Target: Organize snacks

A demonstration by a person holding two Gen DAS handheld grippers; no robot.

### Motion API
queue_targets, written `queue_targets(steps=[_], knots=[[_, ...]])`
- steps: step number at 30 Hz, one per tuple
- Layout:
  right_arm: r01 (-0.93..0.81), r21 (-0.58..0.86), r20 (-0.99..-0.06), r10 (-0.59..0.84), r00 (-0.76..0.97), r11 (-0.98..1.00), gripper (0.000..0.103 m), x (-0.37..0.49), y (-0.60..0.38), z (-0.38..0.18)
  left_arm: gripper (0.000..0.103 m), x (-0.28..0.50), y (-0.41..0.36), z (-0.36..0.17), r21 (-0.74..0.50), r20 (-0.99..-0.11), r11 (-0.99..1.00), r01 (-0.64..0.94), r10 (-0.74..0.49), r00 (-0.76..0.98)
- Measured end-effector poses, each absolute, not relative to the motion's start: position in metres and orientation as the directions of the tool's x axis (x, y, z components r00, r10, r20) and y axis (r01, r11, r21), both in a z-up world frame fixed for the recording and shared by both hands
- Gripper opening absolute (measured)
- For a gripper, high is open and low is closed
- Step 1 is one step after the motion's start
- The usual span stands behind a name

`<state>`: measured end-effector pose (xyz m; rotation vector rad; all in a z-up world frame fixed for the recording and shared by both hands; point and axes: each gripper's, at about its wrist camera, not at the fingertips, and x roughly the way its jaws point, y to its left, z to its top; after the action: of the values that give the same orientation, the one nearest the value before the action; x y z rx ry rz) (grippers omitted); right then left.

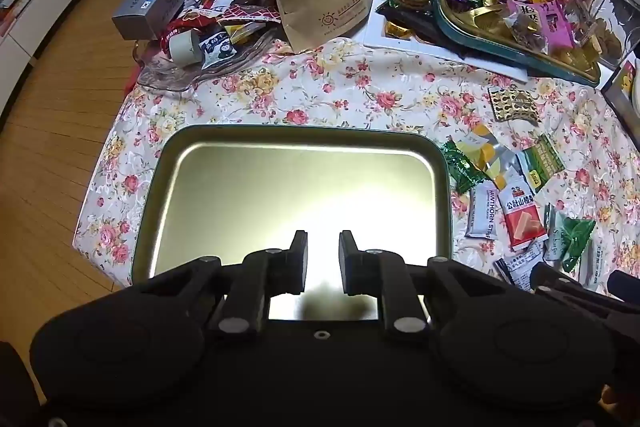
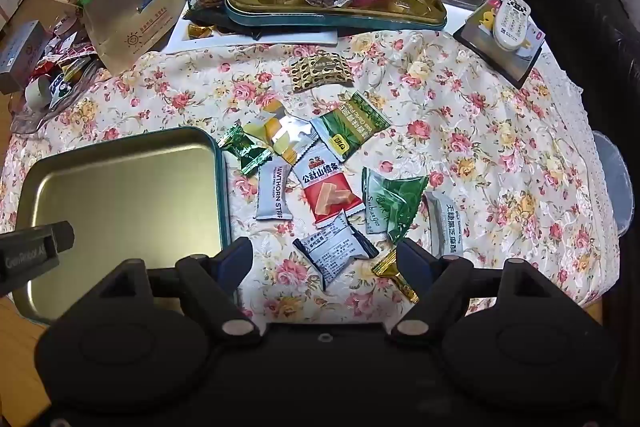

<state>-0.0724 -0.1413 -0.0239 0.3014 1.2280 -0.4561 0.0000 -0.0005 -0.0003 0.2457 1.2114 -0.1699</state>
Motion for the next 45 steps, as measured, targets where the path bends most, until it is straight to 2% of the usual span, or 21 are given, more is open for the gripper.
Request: queue_targets(steps=[45], knots=[[0.495, 0.003, -0.973, -0.112, 0.203, 0.869, 0.082, -0.0698, -0.137, -0.0337, 0.025, 0.0002, 0.0039, -0.0006, 0.076, -0.948, 0.958, 0.276, -0.016, 0.318]])
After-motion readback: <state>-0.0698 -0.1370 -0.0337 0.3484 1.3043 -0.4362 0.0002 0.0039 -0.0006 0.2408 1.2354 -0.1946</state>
